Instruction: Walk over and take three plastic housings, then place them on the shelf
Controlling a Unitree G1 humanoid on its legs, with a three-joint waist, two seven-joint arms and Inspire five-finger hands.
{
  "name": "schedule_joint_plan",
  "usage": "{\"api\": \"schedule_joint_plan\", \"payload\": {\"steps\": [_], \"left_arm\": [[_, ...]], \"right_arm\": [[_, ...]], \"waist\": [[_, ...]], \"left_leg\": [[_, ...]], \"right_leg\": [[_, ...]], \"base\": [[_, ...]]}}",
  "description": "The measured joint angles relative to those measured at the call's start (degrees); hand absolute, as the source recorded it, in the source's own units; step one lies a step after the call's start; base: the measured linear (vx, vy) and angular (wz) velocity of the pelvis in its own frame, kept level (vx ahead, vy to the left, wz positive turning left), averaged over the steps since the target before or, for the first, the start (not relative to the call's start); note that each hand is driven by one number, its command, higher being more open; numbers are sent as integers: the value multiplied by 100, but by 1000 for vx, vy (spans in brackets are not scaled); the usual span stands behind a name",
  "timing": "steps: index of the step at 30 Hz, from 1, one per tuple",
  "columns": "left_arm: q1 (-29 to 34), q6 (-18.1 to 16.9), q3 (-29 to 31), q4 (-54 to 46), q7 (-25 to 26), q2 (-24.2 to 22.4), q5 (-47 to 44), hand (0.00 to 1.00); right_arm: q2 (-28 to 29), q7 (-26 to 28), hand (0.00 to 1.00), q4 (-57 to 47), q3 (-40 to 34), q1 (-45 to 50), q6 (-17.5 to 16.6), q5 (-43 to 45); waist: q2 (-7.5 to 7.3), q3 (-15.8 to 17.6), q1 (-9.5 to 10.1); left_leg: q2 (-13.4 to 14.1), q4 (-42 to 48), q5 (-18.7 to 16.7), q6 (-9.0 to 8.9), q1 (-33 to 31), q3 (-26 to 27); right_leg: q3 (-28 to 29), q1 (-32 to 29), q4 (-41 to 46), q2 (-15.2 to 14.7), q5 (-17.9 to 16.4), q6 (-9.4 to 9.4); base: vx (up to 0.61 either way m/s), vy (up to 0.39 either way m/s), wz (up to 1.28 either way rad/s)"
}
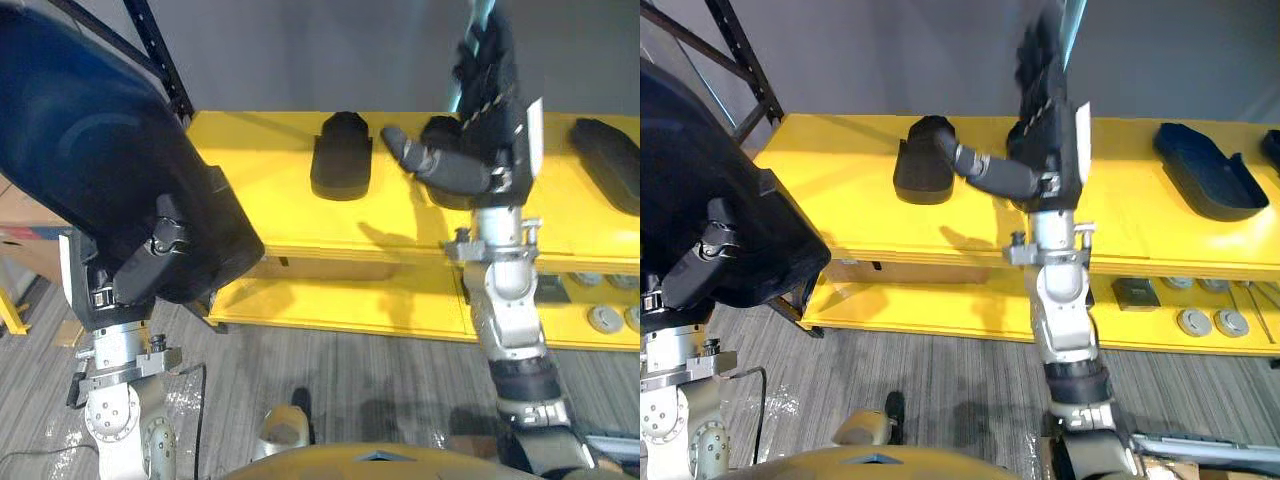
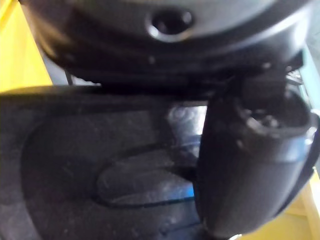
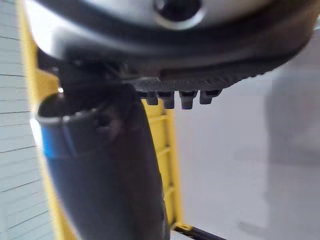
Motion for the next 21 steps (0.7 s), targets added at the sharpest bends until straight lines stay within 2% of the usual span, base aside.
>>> {"api": "schedule_joint_plan", "payload": {"steps": [1,7,8,9,10,11,13,15,16,19,21], "left_arm": [[16,2,-98,-41,49,-1,71,0],[353,24,-158,-46,20,-37,293,0],[374,24,-157,-45,-1,-37,364,0],[363,23,-155,-43,-25,-17,413,0],[328,21,-157,2,-44,-9,403,0],[316,20,-156,36,-62,-5,372,0],[275,21,-251,111,-54,-1,196,0],[160,22,-362,121,-34,5,202,0],[93,22,-451,115,-25,11,205,0],[57,33,-518,109,-159,75,102,0],[45,182,-550,91,-137,76,-18,0]], "right_arm": [[127,67,100,26,7,315,147,9],[446,250,100,21,-175,1063,199,226],[426,250,100,22,-227,1127,211,289],[379,248,100,29,-260,1170,233,290],[339,272,100,45,-269,1188,230,239],[333,282,100,64,-271,1189,228,201],[328,354,100,124,-351,1282,201,44],[310,329,100,125,-506,1327,162,-57],[314,275,100,124,-616,1337,162,-39],[423,245,100,94,-706,1519,161,256],[522,188,100,35,-650,1733,161,222]], "waist": [[-29,18,-39],[-100,66,-357],[-88,109,-364],[-34,185,-366],[54,234,-435],[94,251,-489],[101,262,-609],[117,254,-757],[144,238,-824],[75,207,-847],[22,177,-859]], "left_leg": [[-56,-59,-5,11,39,64],[-125,-123,-89,96,206,242],[-59,377,-333,104,3,250],[100,1260,-659,93,-370,231],[181,1434,-750,122,-448,371],[196,1336,-747,138,-423,424],[155,803,-652,172,-176,906],[161,533,-460,187,-86,1156],[155,410,-268,203,-56,1282],[-47,20,-82,252,122,1331],[-206,-342,93,330,206,1331]], "right_leg": [[29,36,-74,-6,43,33],[263,70,-129,-79,154,1],[336,86,-172,-82,138,4],[454,86,-173,-79,-13,71],[540,77,-137,-92,-122,170],[534,64,-106,-83,-130,160],[507,-3,-44,-192,-139,166],[408,-23,-41,-255,-129,179],[389,-64,-10,-281,-103,213],[401,-75,48,-398,-14,314],[400,-120,48,-426,26,319]], "base": [[85,21,-11],[26,40,-16],[-97,50,-21],[-155,72,-21],[-173,84,-13],[-176,64,-1],[-180,35,8],[-86,15,30],[-44,40,12],[-4,59,1],[30,63,9]]}}
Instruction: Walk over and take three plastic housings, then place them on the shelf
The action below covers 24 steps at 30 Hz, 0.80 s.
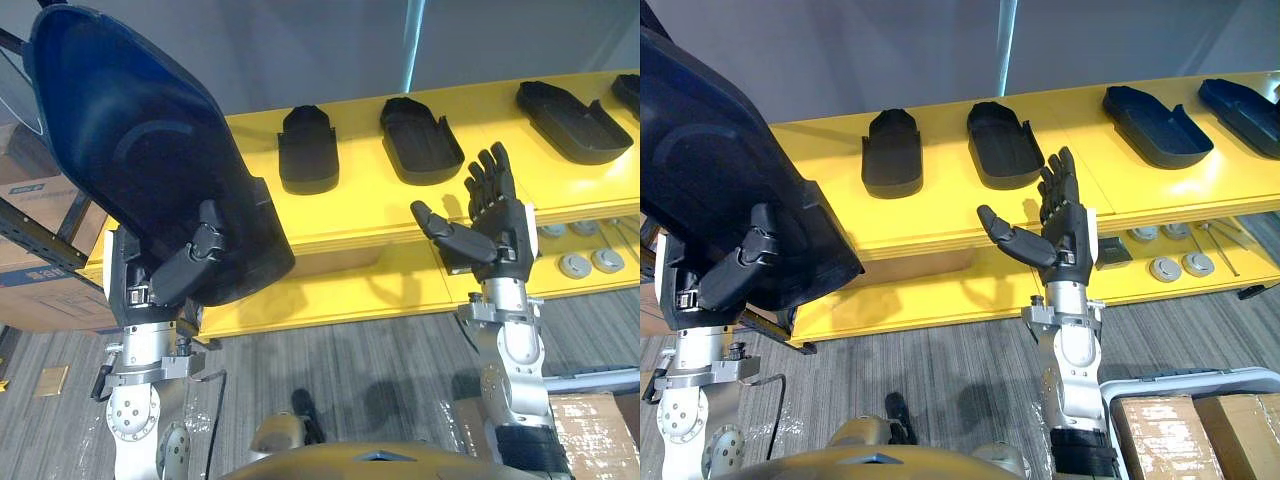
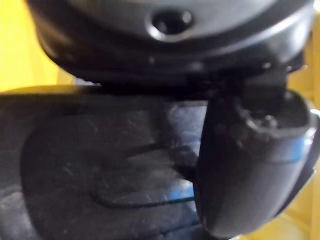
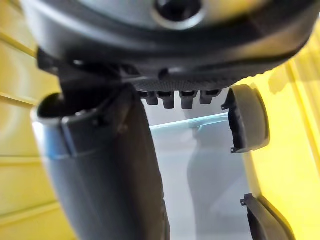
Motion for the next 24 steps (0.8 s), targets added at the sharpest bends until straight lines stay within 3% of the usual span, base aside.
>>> {"api": "schedule_joint_plan", "payload": {"steps": [6,8,10,11,12,13,14,15,17,18,19,21,22,24], "left_arm": [[128,261,-154,24,227,-22,0,0],[166,302,-323,147,349,-25,-2,0],[186,303,-404,352,410,-36,-2,0],[196,305,-455,516,463,-39,-2,0],[222,305,-470,583,487,-51,-2,0],[242,305,-489,700,513,-87,-2,0],[204,304,-561,781,563,-140,-2,0],[191,298,-597,810,583,-149,-3,0],[171,298,-721,1010,594,-170,43,0],[171,298,-732,1046,587,-180,64,0],[141,299,-733,1096,573,-191,101,0],[52,301,-713,1097,506,-156,146,0],[-53,310,-660,1094,422,-117,201,0],[1,449,-572,1100,172,-69,250,0]], "right_arm": [[159,-33,100,0,495,131,0,-93],[138,-25,100,9,623,106,-2,-91],[50,-18,100,206,795,-56,-36,-87],[-35,7,100,394,912,-184,-41,-98],[-92,46,100,473,968,-245,-40,-97],[-187,140,100,561,1023,-342,-48,-99],[-247,191,100,568,1014,-426,-70,-98],[-287,197,100,571,1008,-478,-70,-98],[-396,157,100,671,1023,-622,-118,-15],[-406,153,100,689,1003,-670,-122,42],[-418,148,100,690,946,-761,-190,104],[-356,98,100,691,838,-826,-391,321],[-228,-4,100,730,776,-836,-442,357],[-55,-259,100,775,767,-787,-444,361]], "waist": [[-14,3,42],[-1,13,69],[74,49,124],[130,83,209],[145,83,222],[124,76,196],[5,103,153],[55,112,187],[126,120,99],[135,114,74],[174,92,56],[228,57,-17],[88,148,16],[74,153,134]], "left_leg": [[-137,-196,111,62,7,-114],[-35,317,-83,81,-208,-258],[252,1340,-456,-21,-598,-421],[389,1724,-538,-185,-717,-601],[385,1713,-513,-221,-712,-622],[238,1518,-279,-416,-771,-671],[228,1699,-322,-337,-980,-761],[413,2014,-465,-174,-1081,-770],[969,2397,-465,-406,-995,-1156],[1009,2385,-413,-433,-900,-1240],[970,2335,-581,-700,-774,-1459],[789,2424,-1286,-819,-788,-1266],[693,2719,-1508,-704,-831,-1050],[557,3050,-1875,-486,-791,-982]], "right_leg": [[-102,9,-3,-44,24,41],[-182,96,-25,-14,-16,-18],[-176,133,-68,40,-31,-17],[-88,153,-63,77,-50,-17],[-58,151,-55,71,-53,-25],[-103,103,17,-59,-59,-37],[-180,-86,130,-271,-20,-33],[-145,-169,180,-297,5,-16],[-28,-243,572,-611,-3,109],[50,-281,671,-710,-33,184],[195,-394,858,-921,-50,339],[199,-394,879,-1185,83,536],[141,-262,809,-1387,266,572],[105,-169,826,-1587,839,460]], "base": [[4,50,13],[-28,6,26],[-105,9,1],[-131,21,-22],[-87,25,-5],[-98,51,18],[-73,62,16],[-64,88,0],[-41,152,-10],[-6,261,-22],[34,333,-15],[61,418,9],[50,499,16],[27,435,1]]}}
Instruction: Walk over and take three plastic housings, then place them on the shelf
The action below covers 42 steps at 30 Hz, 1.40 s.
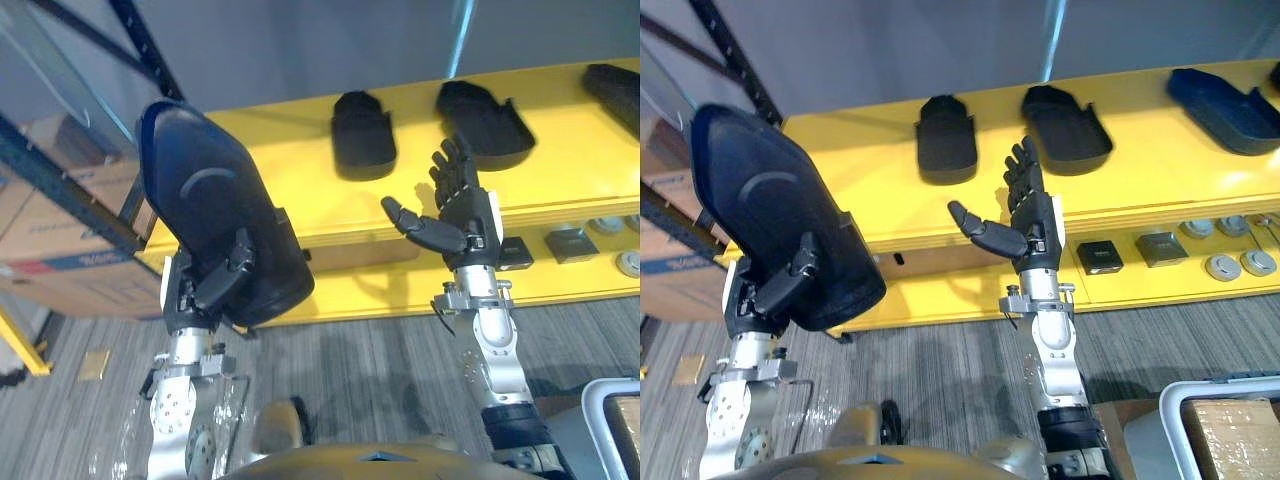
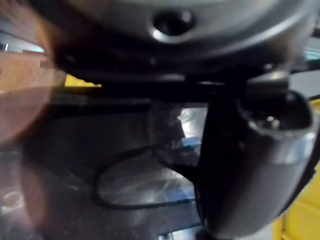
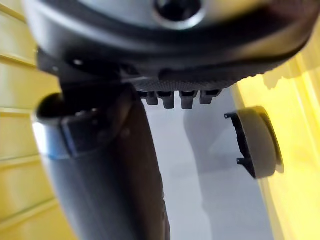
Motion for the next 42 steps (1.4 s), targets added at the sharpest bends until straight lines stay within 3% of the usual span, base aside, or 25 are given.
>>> {"api": "schedule_joint_plan", "payload": {"steps": [2,3,4,5,6,7,9,10,14,24,28,32,34,42], "left_arm": [[57,71,182,-24,-366,271,-18,0],[54,119,300,-66,-481,417,-26,0],[55,131,449,-136,-531,542,-37,0],[49,133,498,-193,-529,589,-57,0],[-5,131,529,-309,-505,634,-202,0],[-125,130,529,-358,-467,612,-402,0],[-166,128,481,-433,-342,517,-527,0],[-177,128,436,-447,-302,484,-524,0],[-127,128,283,-511,-281,336,-413,0],[-59,264,306,-515,-498,319,-143,0],[-149,498,354,-513,-661,591,9,0],[-648,786,414,-245,-712,1029,1,0],[-1415,954,690,672,-510,1425,-36,0],[-2373,1013,814,2123,161,1795,-286,0]], "right_arm": [[266,-88,100,-4,33,53,-12,-3],[312,-84,100,-6,86,69,-11,-53],[314,-53,100,-31,126,86,-9,-146],[312,-40,100,-83,129,127,-8,-186],[310,-30,100,-285,100,245,-8,-190],[303,-26,100,-521,6,390,-8,-207],[271,-32,100,-668,-103,420,-14,-383],[200,-52,100,-693,-138,417,-35,-500],[12,-85,100,-696,-367,420,-52,-750],[-258,-7,100,-1039,-867,372,-48,-743],[-259,-8,100,-1039,-1019,547,-47,-688],[-258,-221,100,-1099,-1098,724,-64,-742],[-285,30,100,-1376,-1181,799,-111,-742],[-669,631,100,-1531,-1257,1070,-124,-453]], "waist": [[-50,-7,60],[-56,-6,60],[-29,-4,52],[-12,-18,44],[3,-19,10],[3,-21,-16],[6,-32,-115],[2,-35,-123],[55,-77,-117],[107,-117,-111],[167,-183,-256],[171,-187,-363],[186,-199,-544],[228,-224,-722]], "left_leg": [[-246,-223,-31,220,232,97],[-348,-448,48,338,345,133],[-458,-802,180,449,503,145],[-512,-1001,244,516,557,132],[-620,-1350,403,567,630,29],[-749,-1697,577,604,719,-80],[-900,-2120,820,617,847,-162],[-961,-2260,905,593,903,-181],[-965,-2518,1118,512,900,-424],[-958,-3193,1515,357,1105,-374],[-940,-3393,1461,327,1144,-30],[-903,-3365,1403,325,1273,399],[-884,-3356,1439,348,1317,539],[-848,-3376,1477,343,1385,793]], "right_leg": [[-39,-94,225,-239,470,-317],[-55,-216,497,-233,334,-493],[28,-365,786,-25,-57,-589],[138,-445,851,181,-299,-551],[312,-548,852,619,-721,-525],[404,-620,716,1019,-1030,-617],[442,-667,209,1384,-1153,-787],[458,-643,-179,1538,-1055,-887],[249,-391,-695,1768,-783,-844],[162,-342,-856,1889,-756,-874],[297,-445,-841,1875,-742,-872],[526,-451,-826,1859,-715,-845],[692,-510,-822,1889,-715,-847],[935,-649,-770,1926,-714,-882]], "base": [[43,369,-1],[61,343,2],[49,194,7],[38,137,20],[36,115,40],[36,106,45],[39,77,39],[45,43,40],[80,-34,28],[6,-41,8],[-55,30,-16],[-4,35,-29],[14,6,-31],[26,-18,-16]]}}
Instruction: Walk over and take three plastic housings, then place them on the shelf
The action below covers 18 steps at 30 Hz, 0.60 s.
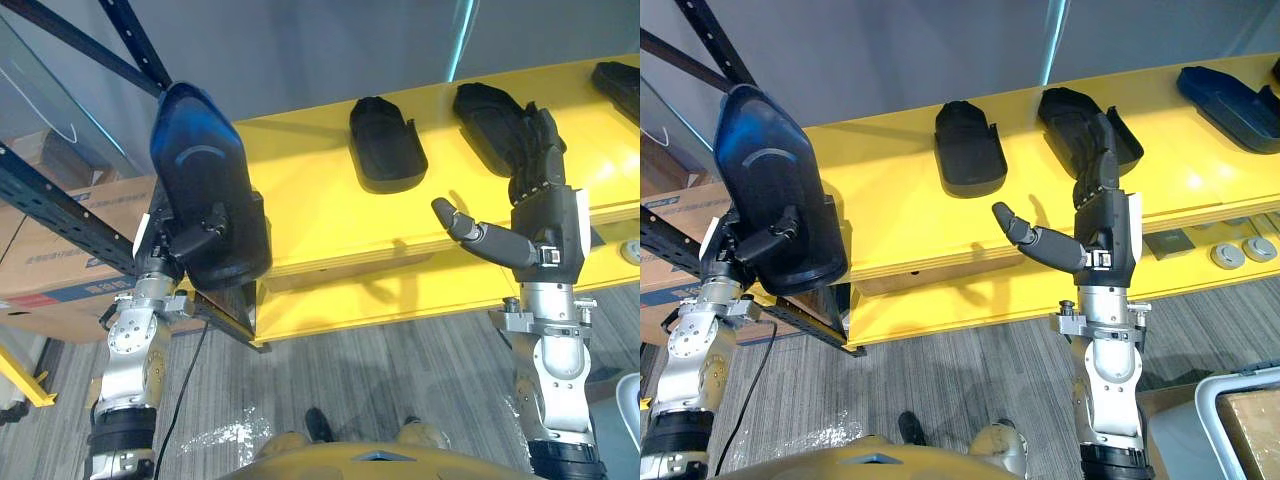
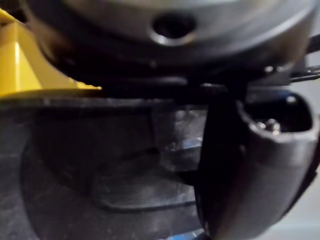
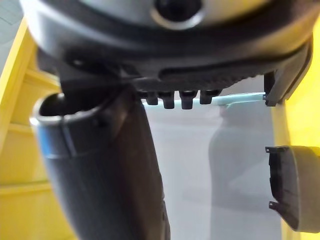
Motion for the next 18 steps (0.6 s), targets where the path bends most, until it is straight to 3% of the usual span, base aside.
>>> {"api": "schedule_joint_plan", "payload": {"steps": [5,8,18], "left_arm": [[-801,134,-18,764,4,383,-200,0],[-1189,282,-39,1255,-3,567,-470,0],[-2401,1255,-468,2710,23,1039,-884,0]], "right_arm": [[-42,186,100,-1,194,14,0,103],[-60,216,100,-1,370,18,2,148],[-94,480,100,-5,663,185,18,405]], "waist": [[27,-6,-34],[40,-3,-155],[115,38,-453]], "left_leg": [[18,0,4,-6,16,112],[31,3,5,-8,22,172],[76,25,11,-7,-103,532]], "right_leg": [[147,-85,47,19,-8,-26],[210,-109,47,36,1,-39],[629,-510,157,99,69,-92]], "base": [[-16,-10,-13],[-35,-9,-12],[-21,-9,-19]]}}
